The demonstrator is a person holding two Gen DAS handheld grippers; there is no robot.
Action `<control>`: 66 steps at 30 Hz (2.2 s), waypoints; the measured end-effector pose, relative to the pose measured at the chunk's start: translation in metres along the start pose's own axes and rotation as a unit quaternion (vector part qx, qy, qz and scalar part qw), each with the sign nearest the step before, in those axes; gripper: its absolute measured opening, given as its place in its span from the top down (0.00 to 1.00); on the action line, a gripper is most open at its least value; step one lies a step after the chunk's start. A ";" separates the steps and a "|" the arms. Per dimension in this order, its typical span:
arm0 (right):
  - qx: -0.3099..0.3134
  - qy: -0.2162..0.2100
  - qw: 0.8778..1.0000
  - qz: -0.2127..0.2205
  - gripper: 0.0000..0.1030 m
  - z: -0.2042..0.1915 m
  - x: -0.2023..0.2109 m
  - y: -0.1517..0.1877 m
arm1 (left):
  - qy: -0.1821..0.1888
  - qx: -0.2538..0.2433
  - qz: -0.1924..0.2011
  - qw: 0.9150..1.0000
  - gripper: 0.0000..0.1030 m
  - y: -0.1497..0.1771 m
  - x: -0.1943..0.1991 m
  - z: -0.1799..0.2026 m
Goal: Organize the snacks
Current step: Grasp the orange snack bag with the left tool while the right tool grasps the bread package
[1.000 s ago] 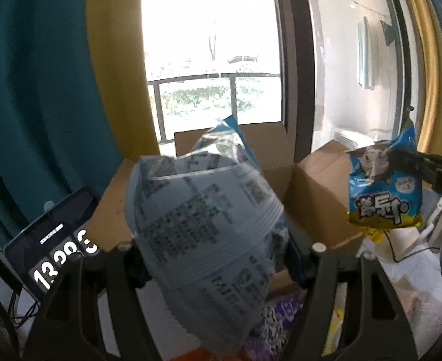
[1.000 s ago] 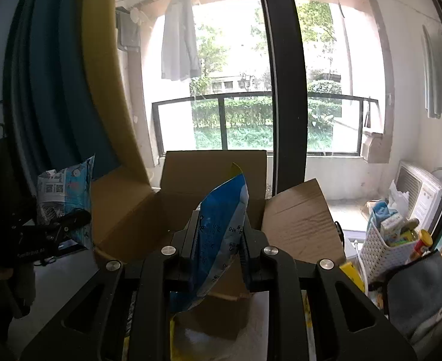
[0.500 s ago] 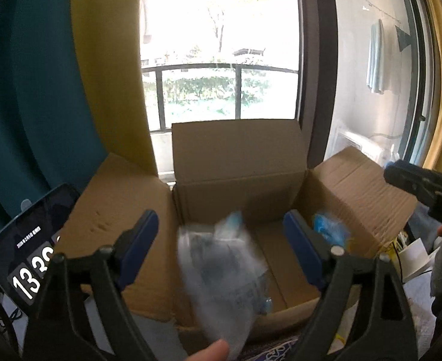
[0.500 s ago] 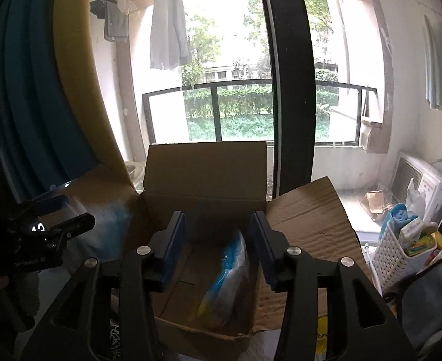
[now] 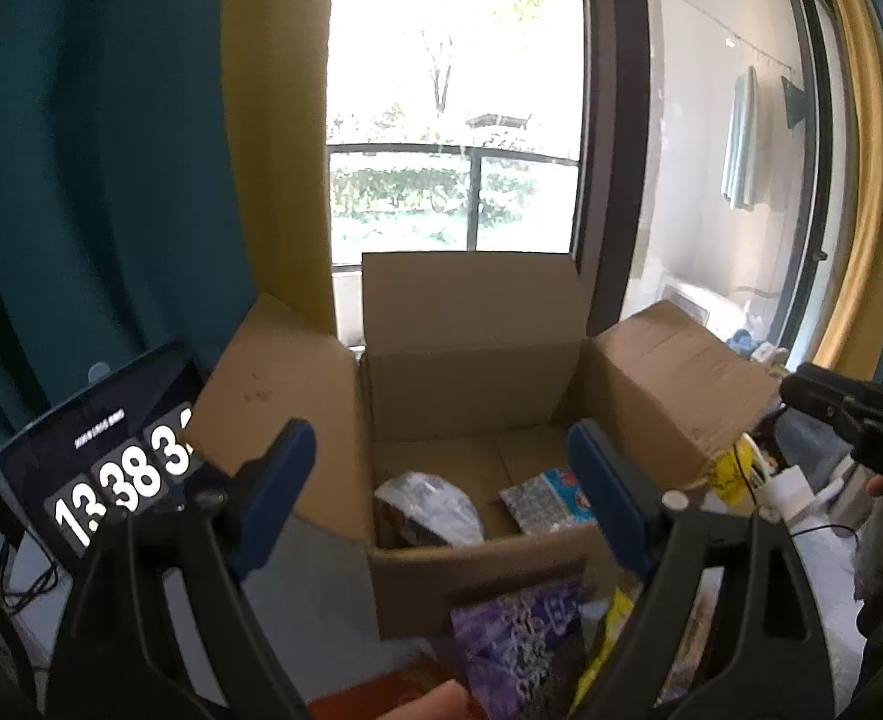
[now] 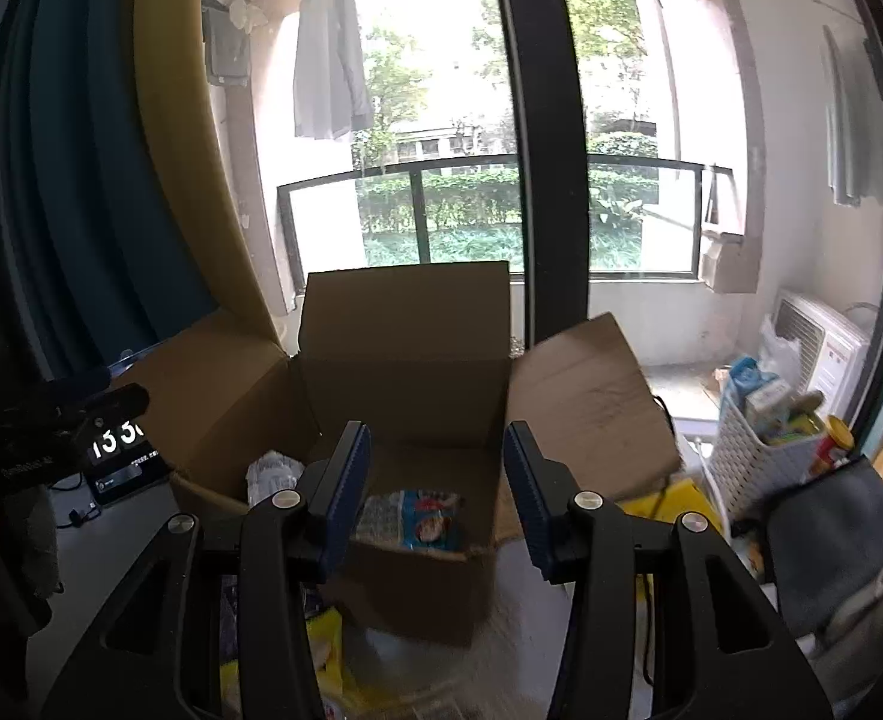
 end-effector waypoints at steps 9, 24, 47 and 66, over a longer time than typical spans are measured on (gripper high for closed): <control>-0.014 0.024 1.000 -0.010 0.52 0.020 0.038 0.025 | 0.016 0.008 -0.021 1.000 0.15 0.028 0.023 0.005; -0.047 0.061 0.995 -0.057 0.41 0.069 0.076 0.088 | 0.039 0.016 -0.090 0.995 0.15 0.086 0.033 0.027; -0.122 0.063 0.982 -0.130 0.29 0.142 0.055 0.164 | -0.051 -0.043 -0.255 0.965 0.15 0.177 -0.014 0.048; -0.216 -0.014 0.957 -0.193 0.15 0.144 0.015 0.193 | -0.027 -0.035 -0.245 0.969 0.62 0.184 -0.029 0.016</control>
Point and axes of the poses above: each gripper's, at about its wrist camera, not at the fingertips, and x roughly against the way its jaws point, z to its right, y to its underside, the point moved 1 cm from there along -x, roughly the way its jaws point, and after that the axes turned 7 degrees about -x, right-handed, at the moved point
